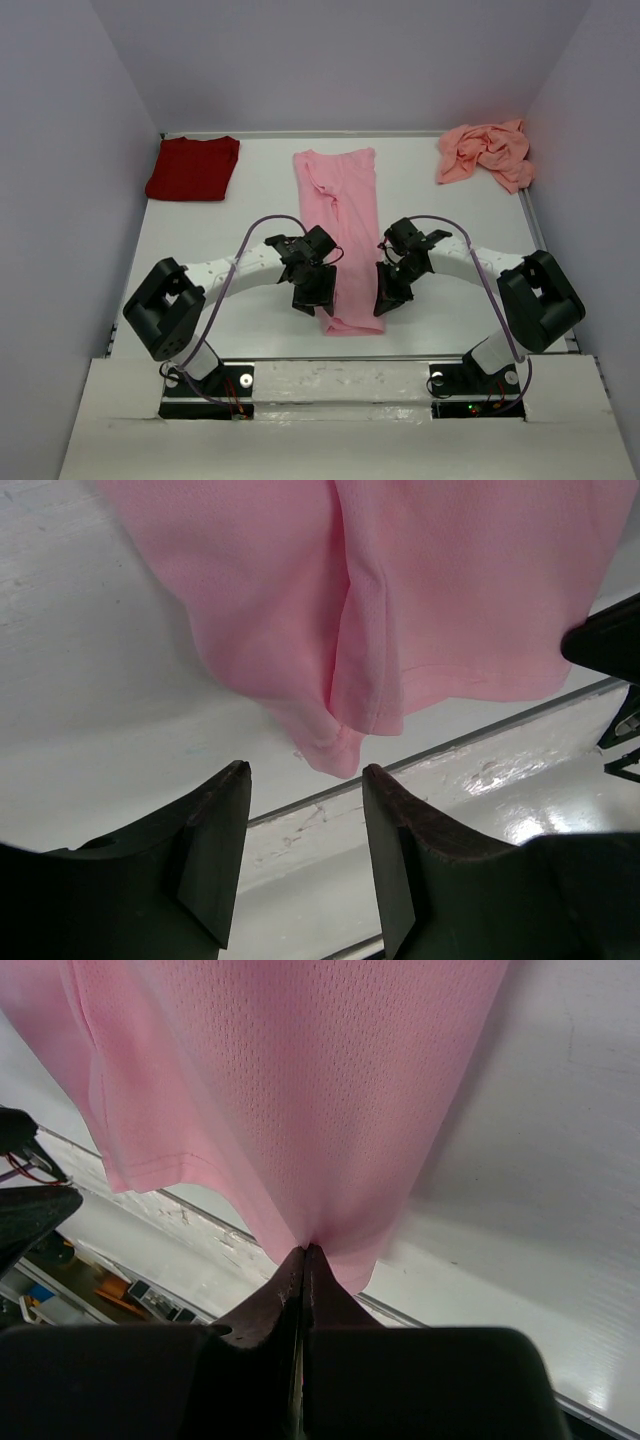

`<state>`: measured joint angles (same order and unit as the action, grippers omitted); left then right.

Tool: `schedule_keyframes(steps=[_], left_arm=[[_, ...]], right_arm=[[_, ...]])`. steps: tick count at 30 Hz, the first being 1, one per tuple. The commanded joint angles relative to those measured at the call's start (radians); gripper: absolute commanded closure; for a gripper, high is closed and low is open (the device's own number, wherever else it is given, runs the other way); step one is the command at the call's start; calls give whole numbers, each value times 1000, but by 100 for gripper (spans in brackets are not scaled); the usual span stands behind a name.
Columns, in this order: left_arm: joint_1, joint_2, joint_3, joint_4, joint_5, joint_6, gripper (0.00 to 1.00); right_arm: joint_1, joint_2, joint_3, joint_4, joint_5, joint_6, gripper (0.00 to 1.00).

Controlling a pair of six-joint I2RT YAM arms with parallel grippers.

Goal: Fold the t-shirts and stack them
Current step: Fold the tshirt

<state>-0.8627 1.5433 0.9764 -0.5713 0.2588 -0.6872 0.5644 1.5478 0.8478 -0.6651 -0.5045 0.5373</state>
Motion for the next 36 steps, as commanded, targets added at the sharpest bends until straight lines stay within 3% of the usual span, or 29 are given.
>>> schedule_keyframes(steps=[1, 7, 22, 27, 36], left_arm=[[4, 30, -4, -2, 11, 23, 43], [4, 64, -7, 22, 26, 29, 51], [4, 97, 94, 19, 17, 31, 51], [2, 112, 105, 25, 33, 28, 60], [1, 107, 93, -1, 22, 31, 52]], right_arm=[[11, 5, 23, 2, -3, -17, 100], [11, 5, 31, -1, -2, -19, 100], [11, 15, 39, -4, -5, -33, 100], [11, 18, 37, -2, -6, -36, 100], [11, 18, 31, -2, -5, -34, 100]])
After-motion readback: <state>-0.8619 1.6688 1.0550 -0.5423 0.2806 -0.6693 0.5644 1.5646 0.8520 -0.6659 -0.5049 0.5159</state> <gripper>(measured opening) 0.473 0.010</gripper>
